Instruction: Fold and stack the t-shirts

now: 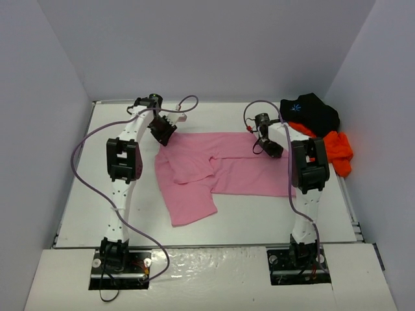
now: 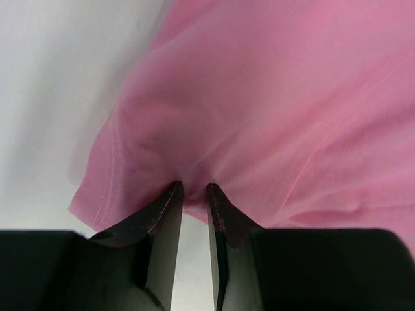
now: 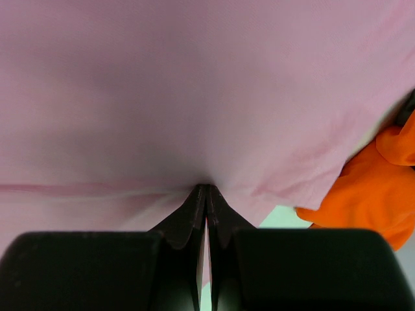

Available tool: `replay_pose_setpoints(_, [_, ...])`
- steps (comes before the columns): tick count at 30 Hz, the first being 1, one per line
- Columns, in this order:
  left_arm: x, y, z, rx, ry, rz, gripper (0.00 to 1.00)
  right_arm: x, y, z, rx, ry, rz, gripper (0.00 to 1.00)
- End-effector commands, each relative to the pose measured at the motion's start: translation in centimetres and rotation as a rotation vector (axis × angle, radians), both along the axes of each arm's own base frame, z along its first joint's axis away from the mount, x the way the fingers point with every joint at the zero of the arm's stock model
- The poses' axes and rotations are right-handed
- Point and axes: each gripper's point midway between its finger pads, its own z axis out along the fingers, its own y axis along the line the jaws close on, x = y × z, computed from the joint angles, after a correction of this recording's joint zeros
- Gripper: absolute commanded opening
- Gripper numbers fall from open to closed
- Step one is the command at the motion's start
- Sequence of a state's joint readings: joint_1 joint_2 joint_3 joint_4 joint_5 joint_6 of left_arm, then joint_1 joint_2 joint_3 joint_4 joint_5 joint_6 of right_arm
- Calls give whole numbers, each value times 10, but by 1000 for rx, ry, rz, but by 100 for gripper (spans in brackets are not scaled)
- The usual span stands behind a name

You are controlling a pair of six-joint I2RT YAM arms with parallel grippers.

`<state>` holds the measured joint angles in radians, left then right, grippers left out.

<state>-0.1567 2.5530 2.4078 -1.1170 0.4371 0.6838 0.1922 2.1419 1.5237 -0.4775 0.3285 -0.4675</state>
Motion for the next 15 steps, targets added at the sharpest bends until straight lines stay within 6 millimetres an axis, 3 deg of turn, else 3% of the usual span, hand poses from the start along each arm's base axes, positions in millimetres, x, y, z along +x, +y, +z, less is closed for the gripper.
replay_pose_setpoints(1, [-27,52,-1,31,94,62,18,5,-1,11,3,-7,-31,0])
replay_pose_setpoints(4, [-26,64,0,21,88,92,18,7,14,7,23,-2,-10,0])
replay_pose_setpoints(7, [-25,77,0,31,81,116,18,11,44,4,48,-4,35,1])
replay_pose_setpoints(12, [-16,82,1,49,59,122,18,17,80,-3,67,6,95,0])
replay_pose_setpoints(15, [-12,84,0,56,60,133,18,16,102,-18,116,52,116,0])
